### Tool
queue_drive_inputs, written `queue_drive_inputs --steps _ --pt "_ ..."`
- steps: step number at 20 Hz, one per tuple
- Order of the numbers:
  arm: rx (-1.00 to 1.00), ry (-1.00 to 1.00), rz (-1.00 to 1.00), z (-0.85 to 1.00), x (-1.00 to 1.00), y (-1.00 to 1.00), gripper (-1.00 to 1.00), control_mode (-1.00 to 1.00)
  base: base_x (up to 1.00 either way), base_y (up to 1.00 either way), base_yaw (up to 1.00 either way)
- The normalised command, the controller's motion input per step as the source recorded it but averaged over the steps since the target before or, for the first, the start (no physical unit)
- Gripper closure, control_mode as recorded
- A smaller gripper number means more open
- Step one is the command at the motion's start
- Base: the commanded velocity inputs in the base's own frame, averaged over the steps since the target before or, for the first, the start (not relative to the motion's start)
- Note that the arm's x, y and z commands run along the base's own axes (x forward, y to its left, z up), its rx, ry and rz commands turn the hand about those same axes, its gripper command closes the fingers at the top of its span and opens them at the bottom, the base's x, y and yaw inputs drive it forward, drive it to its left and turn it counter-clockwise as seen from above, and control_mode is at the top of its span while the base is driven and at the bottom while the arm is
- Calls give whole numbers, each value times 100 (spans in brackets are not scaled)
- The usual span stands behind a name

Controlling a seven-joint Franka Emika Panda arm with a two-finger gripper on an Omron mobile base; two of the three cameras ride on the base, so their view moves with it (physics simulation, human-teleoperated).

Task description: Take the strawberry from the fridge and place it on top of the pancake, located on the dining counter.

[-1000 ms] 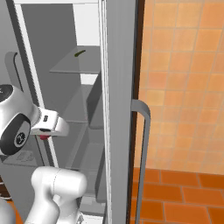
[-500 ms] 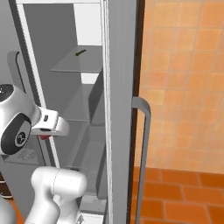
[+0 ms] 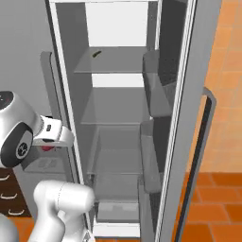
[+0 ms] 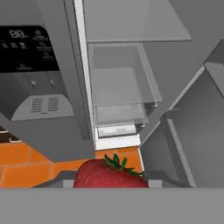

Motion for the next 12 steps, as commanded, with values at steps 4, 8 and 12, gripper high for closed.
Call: queue_drive_inputs --steps 4,8,12 --pt "0 0 0 0 0 0 100 100 -36 37 -68" --pt "0 0 0 0 0 0 100 100 -36 26 -77" --pt "0 0 0 0 0 0 100 100 -53 4 -84"
